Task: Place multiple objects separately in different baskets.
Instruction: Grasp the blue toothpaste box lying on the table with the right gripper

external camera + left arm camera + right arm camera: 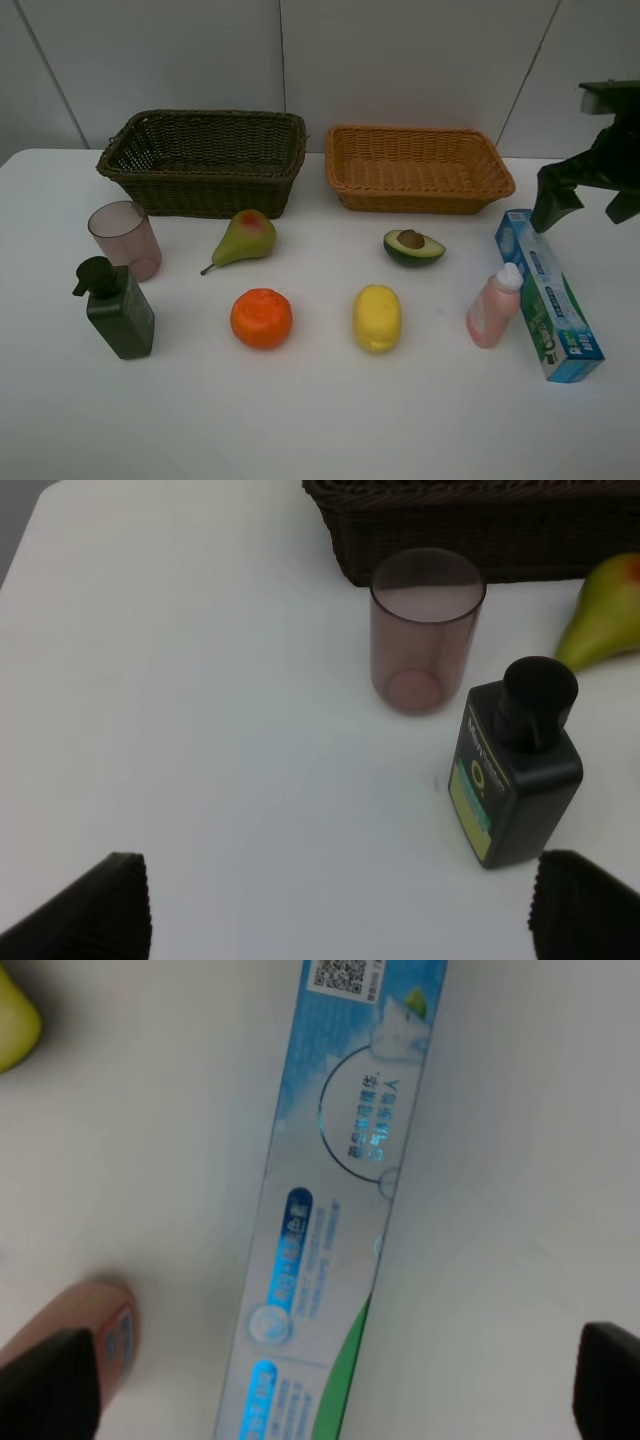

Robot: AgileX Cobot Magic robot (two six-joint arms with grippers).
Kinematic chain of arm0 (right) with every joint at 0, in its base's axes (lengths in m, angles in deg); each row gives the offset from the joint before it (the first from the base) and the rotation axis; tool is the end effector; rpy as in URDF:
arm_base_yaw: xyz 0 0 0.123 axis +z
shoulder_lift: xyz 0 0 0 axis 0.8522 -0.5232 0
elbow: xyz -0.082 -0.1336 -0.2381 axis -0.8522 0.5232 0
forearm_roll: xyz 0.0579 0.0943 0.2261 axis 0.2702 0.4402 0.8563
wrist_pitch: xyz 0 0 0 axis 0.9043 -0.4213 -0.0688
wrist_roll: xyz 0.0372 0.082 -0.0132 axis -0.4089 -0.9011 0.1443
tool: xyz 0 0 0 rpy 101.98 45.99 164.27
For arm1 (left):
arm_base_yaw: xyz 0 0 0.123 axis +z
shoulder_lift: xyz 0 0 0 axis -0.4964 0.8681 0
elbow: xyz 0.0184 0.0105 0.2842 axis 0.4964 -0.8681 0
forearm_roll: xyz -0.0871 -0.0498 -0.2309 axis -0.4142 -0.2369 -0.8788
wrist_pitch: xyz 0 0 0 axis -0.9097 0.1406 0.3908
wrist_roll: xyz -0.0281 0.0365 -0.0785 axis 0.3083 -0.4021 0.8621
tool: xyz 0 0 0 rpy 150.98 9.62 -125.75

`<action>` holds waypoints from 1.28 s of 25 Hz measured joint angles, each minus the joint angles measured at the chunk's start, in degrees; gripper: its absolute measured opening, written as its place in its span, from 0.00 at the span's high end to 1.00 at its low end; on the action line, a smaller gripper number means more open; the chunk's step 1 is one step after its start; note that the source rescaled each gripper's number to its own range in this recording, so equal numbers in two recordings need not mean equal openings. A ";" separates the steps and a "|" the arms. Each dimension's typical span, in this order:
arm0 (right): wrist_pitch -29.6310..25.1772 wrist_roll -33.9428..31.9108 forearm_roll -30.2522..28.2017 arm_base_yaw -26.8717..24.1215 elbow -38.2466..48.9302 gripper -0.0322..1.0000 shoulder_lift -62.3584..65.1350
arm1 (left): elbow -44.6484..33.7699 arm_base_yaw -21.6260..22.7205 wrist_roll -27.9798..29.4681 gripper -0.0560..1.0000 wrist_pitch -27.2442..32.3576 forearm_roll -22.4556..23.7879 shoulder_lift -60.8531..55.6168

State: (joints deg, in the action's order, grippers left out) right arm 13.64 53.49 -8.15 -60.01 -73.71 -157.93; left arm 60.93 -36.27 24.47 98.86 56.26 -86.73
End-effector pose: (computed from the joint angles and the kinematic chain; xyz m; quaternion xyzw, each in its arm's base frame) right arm 0.3089 -0.0091 0.2258 -0.1109 0.9893 -0.0166 0.0934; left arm 0.0031 0.0014 0.2536 0.0175 0.8740 -0.0344 0.4845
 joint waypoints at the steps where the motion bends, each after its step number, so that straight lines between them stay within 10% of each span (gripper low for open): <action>1: 0.55 0.13 0.00 0.00 0.00 0.00 -1.18 | 0.00 0.00 0.00 0.00 0.00 0.00 0.00; 32: 9.98 2.61 1.53 0.00 -0.11 0.00 -20.11 | 0.00 0.00 0.00 0.00 0.00 0.00 0.00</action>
State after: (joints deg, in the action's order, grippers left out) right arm 23.63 56.10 -6.63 -60.01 -73.83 -178.04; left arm 60.93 -36.27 24.47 98.86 56.26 -86.73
